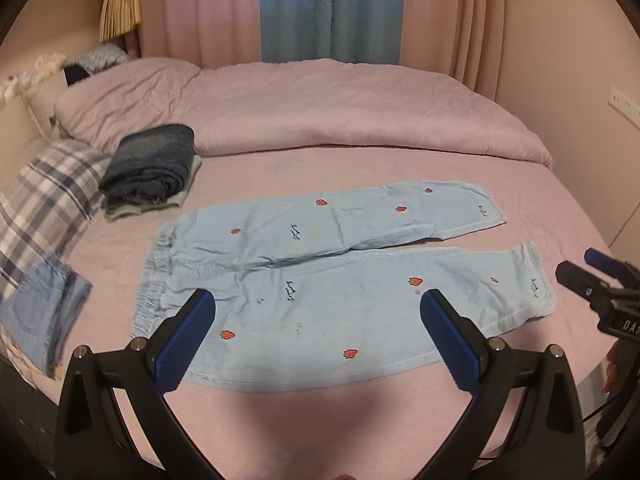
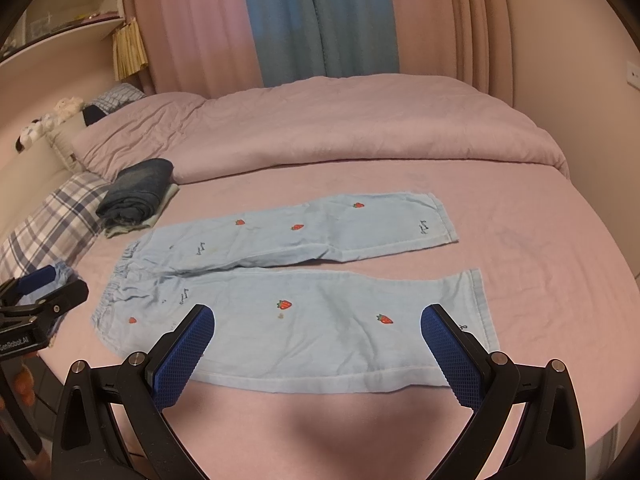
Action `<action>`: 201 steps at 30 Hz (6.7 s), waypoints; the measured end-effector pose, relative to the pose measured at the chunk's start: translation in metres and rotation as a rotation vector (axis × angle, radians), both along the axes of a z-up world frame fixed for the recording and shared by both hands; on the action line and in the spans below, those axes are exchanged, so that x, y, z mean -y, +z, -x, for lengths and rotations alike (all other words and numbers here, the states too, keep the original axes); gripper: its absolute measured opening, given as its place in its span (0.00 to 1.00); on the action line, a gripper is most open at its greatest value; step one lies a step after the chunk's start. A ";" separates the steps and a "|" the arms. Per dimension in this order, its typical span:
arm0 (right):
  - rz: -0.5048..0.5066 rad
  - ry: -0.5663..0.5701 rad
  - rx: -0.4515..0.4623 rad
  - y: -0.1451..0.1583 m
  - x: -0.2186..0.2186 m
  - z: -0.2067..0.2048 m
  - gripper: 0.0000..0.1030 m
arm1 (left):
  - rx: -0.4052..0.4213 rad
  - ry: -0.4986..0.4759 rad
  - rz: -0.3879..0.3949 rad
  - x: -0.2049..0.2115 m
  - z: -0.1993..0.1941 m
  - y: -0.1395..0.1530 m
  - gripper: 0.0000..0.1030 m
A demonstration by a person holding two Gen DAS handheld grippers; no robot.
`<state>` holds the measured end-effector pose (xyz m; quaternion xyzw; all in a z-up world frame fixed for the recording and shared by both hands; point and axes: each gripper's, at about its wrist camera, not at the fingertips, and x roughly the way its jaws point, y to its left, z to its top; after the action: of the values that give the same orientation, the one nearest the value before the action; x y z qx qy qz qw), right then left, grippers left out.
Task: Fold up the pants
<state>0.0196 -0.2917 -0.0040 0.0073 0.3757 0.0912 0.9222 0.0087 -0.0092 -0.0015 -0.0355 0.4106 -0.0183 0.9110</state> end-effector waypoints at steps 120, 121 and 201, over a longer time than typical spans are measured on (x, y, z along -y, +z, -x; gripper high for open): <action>0.459 0.649 -0.110 -0.054 -0.121 -0.203 0.07 | -0.117 -0.117 -0.282 -0.199 -0.242 -0.101 0.41; 0.457 0.640 -0.068 -0.042 -0.122 -0.192 0.07 | -0.070 -0.116 -0.272 -0.201 -0.227 -0.092 0.41; -0.674 -0.252 -0.296 -0.134 0.182 -0.007 0.04 | -0.104 -0.635 -0.105 0.099 -0.084 -0.164 0.08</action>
<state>0.0266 -0.4738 -0.1377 0.3690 0.4499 0.0932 0.8079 0.0932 -0.1083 -0.1655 0.1405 0.4476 -0.2783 0.8381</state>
